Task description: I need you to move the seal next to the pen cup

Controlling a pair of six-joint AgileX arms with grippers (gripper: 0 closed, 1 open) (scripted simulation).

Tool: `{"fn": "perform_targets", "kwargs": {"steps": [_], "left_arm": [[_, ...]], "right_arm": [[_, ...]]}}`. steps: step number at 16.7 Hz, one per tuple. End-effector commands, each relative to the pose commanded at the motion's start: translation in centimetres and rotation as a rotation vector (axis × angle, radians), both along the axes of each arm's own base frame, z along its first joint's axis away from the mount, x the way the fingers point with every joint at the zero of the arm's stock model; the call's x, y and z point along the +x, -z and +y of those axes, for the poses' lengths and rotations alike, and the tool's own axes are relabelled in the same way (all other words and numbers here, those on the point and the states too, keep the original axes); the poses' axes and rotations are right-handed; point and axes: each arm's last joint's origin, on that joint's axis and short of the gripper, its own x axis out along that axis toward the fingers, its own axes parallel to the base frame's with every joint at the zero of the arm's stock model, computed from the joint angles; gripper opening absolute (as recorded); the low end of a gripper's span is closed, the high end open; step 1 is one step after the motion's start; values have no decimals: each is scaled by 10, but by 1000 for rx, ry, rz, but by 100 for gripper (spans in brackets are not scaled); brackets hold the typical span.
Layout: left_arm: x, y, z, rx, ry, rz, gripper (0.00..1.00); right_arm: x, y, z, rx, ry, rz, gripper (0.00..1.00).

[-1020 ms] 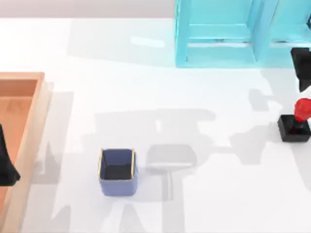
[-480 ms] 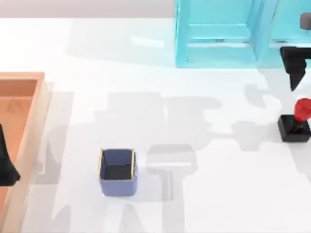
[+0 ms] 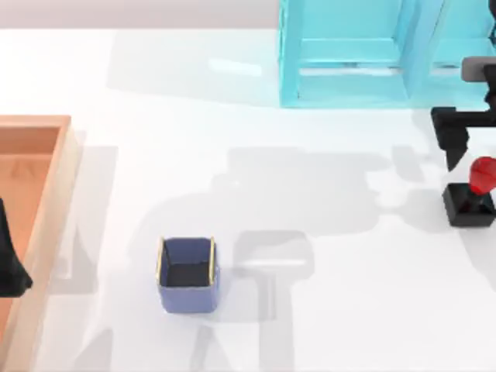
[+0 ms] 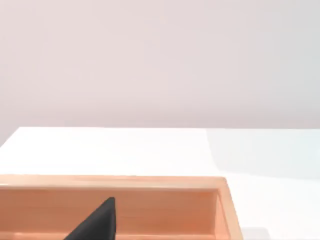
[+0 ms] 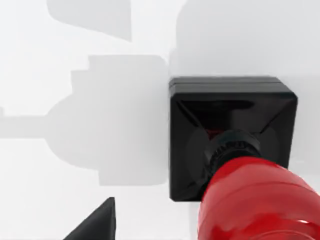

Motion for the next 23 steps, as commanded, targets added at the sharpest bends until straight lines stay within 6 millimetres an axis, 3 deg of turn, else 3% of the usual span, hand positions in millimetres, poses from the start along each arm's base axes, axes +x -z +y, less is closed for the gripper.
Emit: {"fn": "perform_targets", "kwargs": {"steps": [4, 8, 21, 23], "left_arm": [[0, 0, 0, 0, 0, 0, 100], [0, 0, 0, 0, 0, 0, 100], [0, 0, 0, 0, 0, 0, 100], [0, 0, 0, 0, 0, 0, 100]], "right_arm": [[-4, 39, 0, -1, 0, 9, 100], [-5, 42, 0, -1, 0, 10, 100], [-5, 42, 0, -1, 0, 10, 2], [-5, 42, 0, -1, 0, 10, 0]]}}
